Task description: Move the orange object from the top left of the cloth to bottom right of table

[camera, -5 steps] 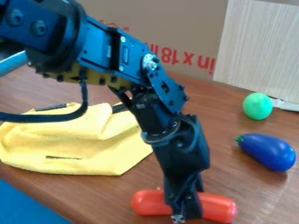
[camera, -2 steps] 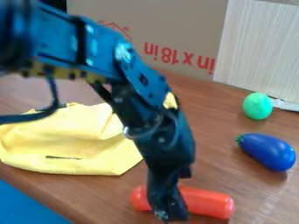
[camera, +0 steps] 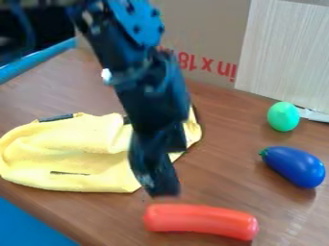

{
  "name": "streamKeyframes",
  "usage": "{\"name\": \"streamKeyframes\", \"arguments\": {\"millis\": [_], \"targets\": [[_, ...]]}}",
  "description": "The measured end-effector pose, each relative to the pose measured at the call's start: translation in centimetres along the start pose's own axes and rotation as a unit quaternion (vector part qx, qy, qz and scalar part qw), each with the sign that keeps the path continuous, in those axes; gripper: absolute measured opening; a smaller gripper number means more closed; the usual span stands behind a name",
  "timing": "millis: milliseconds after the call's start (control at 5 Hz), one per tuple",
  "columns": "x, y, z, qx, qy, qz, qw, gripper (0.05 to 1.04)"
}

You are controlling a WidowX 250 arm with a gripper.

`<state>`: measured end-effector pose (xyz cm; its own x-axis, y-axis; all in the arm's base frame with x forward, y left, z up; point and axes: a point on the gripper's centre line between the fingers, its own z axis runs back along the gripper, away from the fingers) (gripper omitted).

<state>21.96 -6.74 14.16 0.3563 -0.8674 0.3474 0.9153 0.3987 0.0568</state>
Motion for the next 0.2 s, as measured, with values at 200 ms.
{"name": "streamKeyframes", "arguments": {"millis": [200], "targets": [[-2.9, 1.8, 2.26, -0.04, 0.063, 0.05, 0.996, 0.999]]}}
